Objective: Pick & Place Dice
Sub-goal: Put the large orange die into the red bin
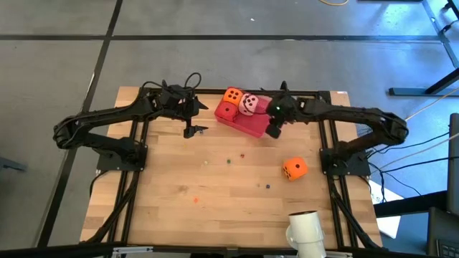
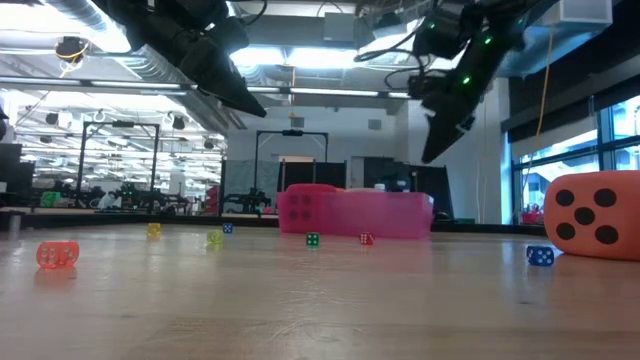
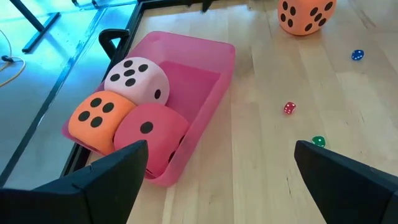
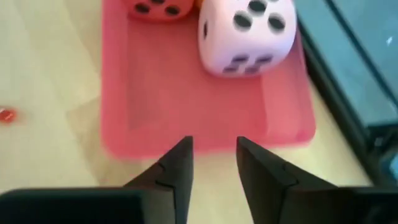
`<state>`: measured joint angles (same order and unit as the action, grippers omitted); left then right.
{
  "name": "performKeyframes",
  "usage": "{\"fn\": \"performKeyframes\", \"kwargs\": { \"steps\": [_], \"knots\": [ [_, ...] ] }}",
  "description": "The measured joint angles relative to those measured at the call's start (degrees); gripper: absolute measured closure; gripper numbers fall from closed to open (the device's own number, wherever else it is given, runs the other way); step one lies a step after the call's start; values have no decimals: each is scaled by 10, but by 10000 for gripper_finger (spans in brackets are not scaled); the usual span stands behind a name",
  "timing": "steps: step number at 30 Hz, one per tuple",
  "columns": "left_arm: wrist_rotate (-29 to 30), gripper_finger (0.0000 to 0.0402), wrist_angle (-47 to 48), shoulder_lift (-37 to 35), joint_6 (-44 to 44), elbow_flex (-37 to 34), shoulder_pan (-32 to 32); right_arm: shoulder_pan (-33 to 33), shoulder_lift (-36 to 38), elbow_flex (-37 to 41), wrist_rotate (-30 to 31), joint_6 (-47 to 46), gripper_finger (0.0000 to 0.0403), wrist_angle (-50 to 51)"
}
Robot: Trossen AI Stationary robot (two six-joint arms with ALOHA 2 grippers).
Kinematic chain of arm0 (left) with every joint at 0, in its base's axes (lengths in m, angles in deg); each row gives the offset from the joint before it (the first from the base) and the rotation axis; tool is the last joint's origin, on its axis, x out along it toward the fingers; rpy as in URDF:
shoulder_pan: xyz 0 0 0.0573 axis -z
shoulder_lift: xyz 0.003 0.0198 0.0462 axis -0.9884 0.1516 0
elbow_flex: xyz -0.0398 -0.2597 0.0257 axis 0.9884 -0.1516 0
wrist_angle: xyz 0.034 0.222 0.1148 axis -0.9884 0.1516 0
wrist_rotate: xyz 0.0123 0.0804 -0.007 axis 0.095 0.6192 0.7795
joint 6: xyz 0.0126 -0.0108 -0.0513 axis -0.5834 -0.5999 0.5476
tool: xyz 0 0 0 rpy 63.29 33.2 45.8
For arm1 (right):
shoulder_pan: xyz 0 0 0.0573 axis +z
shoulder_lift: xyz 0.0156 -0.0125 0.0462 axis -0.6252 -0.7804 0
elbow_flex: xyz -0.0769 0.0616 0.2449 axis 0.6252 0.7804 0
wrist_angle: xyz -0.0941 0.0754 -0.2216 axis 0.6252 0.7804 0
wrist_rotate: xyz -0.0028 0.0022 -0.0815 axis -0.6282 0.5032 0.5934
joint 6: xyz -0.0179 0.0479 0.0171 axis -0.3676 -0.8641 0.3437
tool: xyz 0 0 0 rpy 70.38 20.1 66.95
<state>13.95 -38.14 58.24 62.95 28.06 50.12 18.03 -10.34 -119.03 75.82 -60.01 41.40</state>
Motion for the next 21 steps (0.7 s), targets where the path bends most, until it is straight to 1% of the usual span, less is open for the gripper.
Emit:
{"fn": "performKeyframes", "kwargs": {
  "steps": [4,10,15,21],
  "knots": [
    [0,2,0,0,9,0,0,23,15,0,0,-84,232,62],
    [0,2,0,0,10,0,0,40,15,0,-15,-247,164,154],
    [0,2,0,0,13,0,0,50,15,0,-31,-319,116,236],
    [0,2,0,0,15,0,0,64,15,0,-33,-381,70,301]
  ]
}}
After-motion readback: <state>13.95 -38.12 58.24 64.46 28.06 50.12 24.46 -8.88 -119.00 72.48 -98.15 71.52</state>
